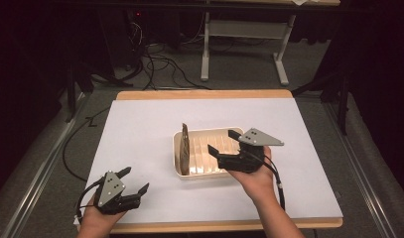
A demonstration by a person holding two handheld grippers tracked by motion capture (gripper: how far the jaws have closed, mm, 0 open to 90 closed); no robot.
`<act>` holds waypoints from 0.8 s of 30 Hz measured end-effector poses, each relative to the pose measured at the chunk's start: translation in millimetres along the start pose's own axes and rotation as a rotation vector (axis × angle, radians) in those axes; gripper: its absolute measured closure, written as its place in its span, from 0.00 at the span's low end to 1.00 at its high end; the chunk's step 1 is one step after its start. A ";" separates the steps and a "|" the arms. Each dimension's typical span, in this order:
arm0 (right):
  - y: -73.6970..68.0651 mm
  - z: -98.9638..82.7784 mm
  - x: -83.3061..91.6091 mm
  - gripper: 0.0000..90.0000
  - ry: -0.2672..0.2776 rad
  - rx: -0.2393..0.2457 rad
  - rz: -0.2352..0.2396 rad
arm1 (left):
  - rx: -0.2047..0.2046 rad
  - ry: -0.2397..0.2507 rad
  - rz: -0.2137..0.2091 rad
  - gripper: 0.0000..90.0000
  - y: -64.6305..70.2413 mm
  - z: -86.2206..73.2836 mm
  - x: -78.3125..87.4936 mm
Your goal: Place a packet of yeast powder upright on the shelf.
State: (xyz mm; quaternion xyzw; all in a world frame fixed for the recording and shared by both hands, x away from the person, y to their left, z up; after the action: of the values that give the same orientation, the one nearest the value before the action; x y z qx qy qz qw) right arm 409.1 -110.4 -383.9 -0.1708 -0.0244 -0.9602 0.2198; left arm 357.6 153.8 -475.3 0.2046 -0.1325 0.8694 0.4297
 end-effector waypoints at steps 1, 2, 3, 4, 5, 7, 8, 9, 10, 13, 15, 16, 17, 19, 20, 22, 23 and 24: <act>5.0 -2.0 2.8 0.17 0.003 0.002 -0.005 | 0.000 -0.001 0.000 0.26 -0.1 -0.2 -0.1; 10.2 -3.7 5.6 0.17 0.010 0.002 -0.010 | 0.001 -0.002 0.000 0.26 -0.2 -0.3 -0.2; 15.8 -6.2 8.4 0.17 0.009 0.002 -0.018 | 0.001 -0.002 0.000 0.26 -0.2 -0.5 -0.3; 22.9 -9.7 11.6 0.17 0.003 0.001 -0.030 | 0.000 -0.003 0.001 0.26 -0.3 -0.6 -0.3; 27.2 -11.5 13.4 0.18 0.004 0.000 -0.036 | 0.001 -0.003 0.001 0.26 -0.3 -0.6 -0.4; 38.7 -16.0 19.2 0.18 0.005 -0.010 -0.050 | 0.001 -0.004 0.002 0.26 -0.2 -0.8 -0.6; 46.0 -18.7 23.0 0.18 0.006 -0.014 -0.062 | 0.002 -0.004 0.001 0.26 -0.2 -0.9 -0.6; 51.8 -20.5 26.0 0.18 0.011 -0.020 -0.069 | 0.002 -0.004 0.002 0.26 -0.1 -0.9 -0.7; 56.1 -21.9 28.3 0.18 0.013 -0.024 -0.073 | 0.002 -0.004 0.002 0.26 -0.2 -1.0 -0.8; 74.3 -28.9 38.4 0.17 0.007 -0.041 -0.104 | 0.003 -0.006 0.001 0.26 0.3 -1.4 -1.4; 86.4 -34.0 44.9 0.17 0.003 -0.054 -0.124 | 0.003 -0.006 0.000 0.26 1.0 -1.3 -1.9; 92.3 -36.8 48.4 0.17 0.001 -0.057 -0.136 | 0.002 -0.007 -0.001 0.26 1.3 -1.2 -2.0; 99.8 -40.7 52.5 0.17 -0.003 -0.060 -0.150 | 0.002 -0.007 -0.001 0.26 1.5 -1.2 -2.1; 110.9 -47.5 58.7 0.17 -0.009 -0.069 -0.170 | 0.002 -0.010 -0.001 0.26 1.7 -1.6 -2.4; 110.9 -47.5 58.7 0.17 -0.009 -0.069 -0.170 | 0.002 -0.010 -0.001 0.26 1.7 -1.6 -2.4; 122.1 -56.7 65.6 0.17 -0.020 -0.072 -0.195 | 0.002 -0.013 -0.004 0.26 2.3 -2.2 -3.2; 130.7 -65.5 71.2 0.17 -0.029 -0.081 -0.211 | 0.001 -0.016 -0.005 0.26 2.9 -2.5 -4.2; 134.5 -70.6 73.5 0.17 -0.030 -0.085 -0.219 | 0.001 -0.017 -0.008 0.26 3.5 -2.7 -4.8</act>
State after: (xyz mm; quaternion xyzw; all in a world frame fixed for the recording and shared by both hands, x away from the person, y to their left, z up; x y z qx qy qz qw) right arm 382.5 -270.7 -429.1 -0.1905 -0.0055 -0.9760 0.1058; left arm 356.7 149.5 -480.1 0.2128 -0.1349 0.8660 0.4318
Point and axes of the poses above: each handheld gripper's, and its own axes: x roughly backward along the jaws, z roughly out of its top, y roughly to its right, the point moved 10 cm from there along -x, roughly forward along the jaws, and after that the axes turned 13 degrees about -z, right-handed, at the moved point
